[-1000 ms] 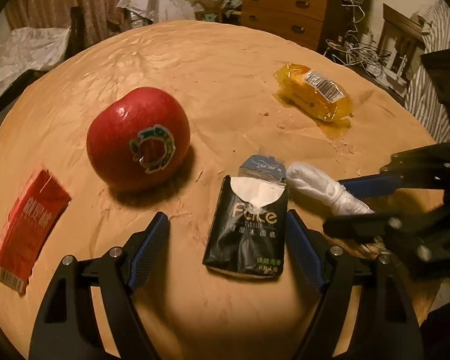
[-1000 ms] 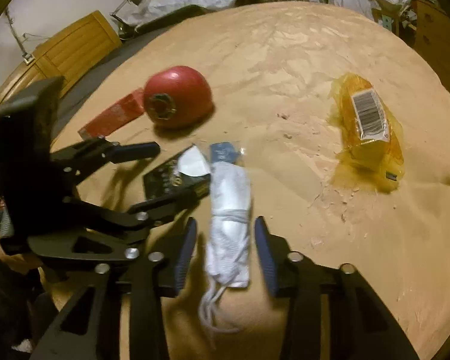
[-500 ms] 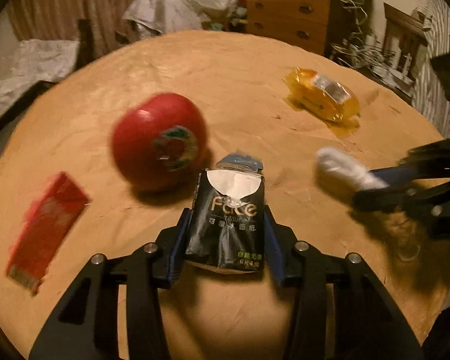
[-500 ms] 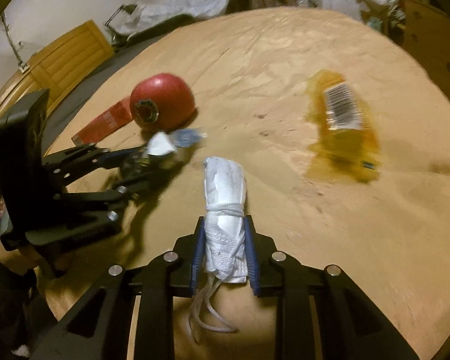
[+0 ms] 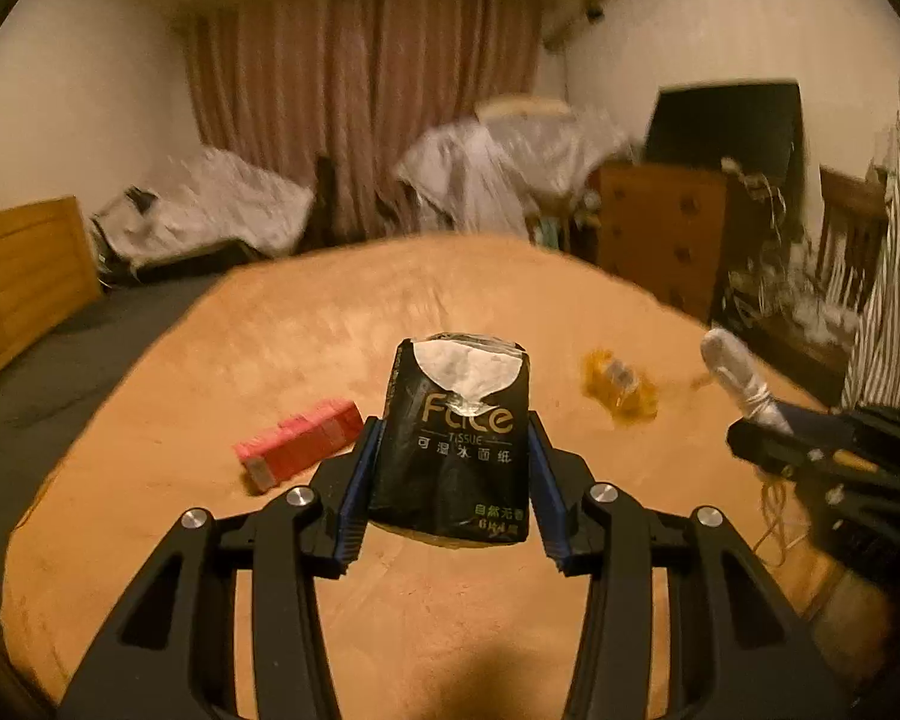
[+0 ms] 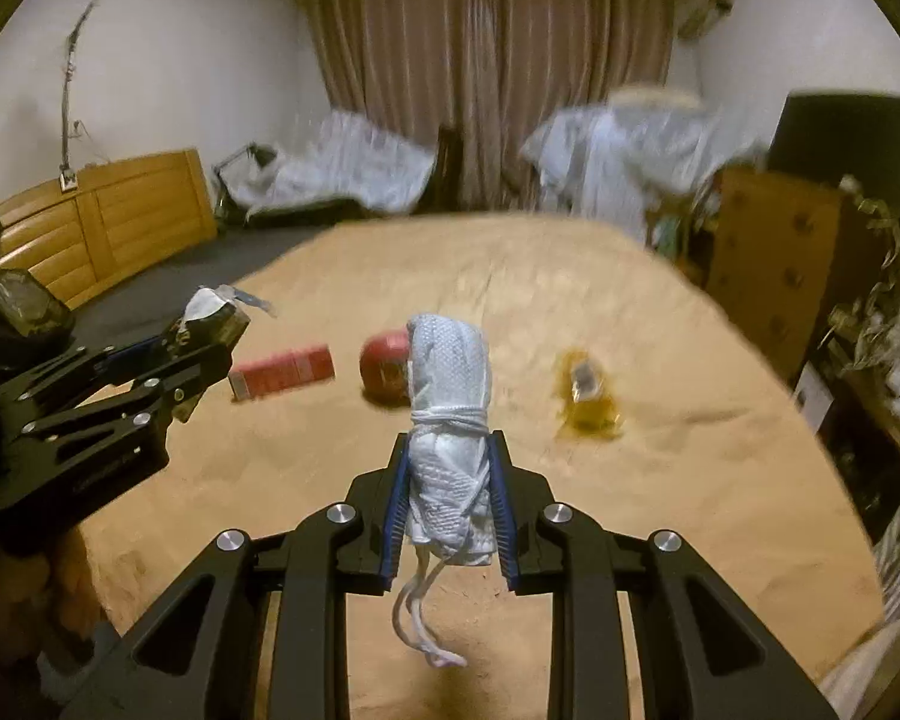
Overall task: Collect trash
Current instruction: 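Lift the tissue packet and white cloth and carry both over the bucket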
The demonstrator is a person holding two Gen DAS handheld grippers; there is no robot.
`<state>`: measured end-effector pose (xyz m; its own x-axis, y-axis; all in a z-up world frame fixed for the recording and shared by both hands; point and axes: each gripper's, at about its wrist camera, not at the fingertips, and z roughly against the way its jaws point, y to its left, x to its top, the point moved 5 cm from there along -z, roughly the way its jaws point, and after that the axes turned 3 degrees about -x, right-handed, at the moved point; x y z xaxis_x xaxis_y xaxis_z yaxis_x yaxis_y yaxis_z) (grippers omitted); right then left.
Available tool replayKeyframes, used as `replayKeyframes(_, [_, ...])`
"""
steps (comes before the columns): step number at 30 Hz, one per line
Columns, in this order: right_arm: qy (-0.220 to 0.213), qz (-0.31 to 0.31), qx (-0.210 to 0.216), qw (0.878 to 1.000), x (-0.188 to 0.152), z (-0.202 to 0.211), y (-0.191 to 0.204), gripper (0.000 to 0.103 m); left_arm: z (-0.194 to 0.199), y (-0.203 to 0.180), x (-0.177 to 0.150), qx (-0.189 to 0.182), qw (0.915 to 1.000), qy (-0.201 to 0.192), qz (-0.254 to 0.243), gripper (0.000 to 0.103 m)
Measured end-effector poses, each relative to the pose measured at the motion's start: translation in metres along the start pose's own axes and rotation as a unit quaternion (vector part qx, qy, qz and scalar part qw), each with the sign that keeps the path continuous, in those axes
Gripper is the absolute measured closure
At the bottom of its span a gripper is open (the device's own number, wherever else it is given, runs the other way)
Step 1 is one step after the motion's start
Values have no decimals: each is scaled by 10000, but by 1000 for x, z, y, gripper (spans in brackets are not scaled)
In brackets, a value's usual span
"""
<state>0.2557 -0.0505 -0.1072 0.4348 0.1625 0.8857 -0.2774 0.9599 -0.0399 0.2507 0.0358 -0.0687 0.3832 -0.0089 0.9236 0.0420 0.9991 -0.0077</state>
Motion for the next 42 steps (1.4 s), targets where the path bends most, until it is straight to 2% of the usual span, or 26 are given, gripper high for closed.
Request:
replayKeyframes(5, [-572,56,-305,9979,7,50,7,77,35,-8,10,182,9991,-359,95,59])
replayKeyframes(11, [-662,5,-307,9973,7,83,3,77,42,-19,17,166,9991,-387,65,59])
replayKeyframes(19, [-704,-62,-331,9969,13,103,-10,77,44,-31,18,17,9995,-320,13,59])
replayKeyframes(22, [-739,-138,-523,9958,18,133,-35,77,46,-56,24,-256,9989,-374,-138,59])
replayKeyframes(24, [-713,-231,-649,9951,19,151,-52,77,46,-84,33,-568,9974,-381,-229,59])
replayKeyframes(30, [-402,-521,-1347,9887,13,223,-147,77,39,-168,42,-1504,9874,-149,-465,59])
replayKeyframes(34, [-15,-821,-1632,9832,-6,260,-213,77,37,-231,35,-2145,9741,142,-705,59])
replayKeyframes(36, [207,-1030,-1692,9800,-20,275,-246,77,39,-263,27,-2474,9648,320,-827,59])
replayKeyframes(40, [685,-1264,-1929,9706,-54,300,-306,77,40,-314,11,-2941,9480,613,-1049,59])
replayKeyframes(42, [917,-1334,-1998,9664,-69,302,-322,77,41,-336,3,-3117,9400,728,-1176,59])
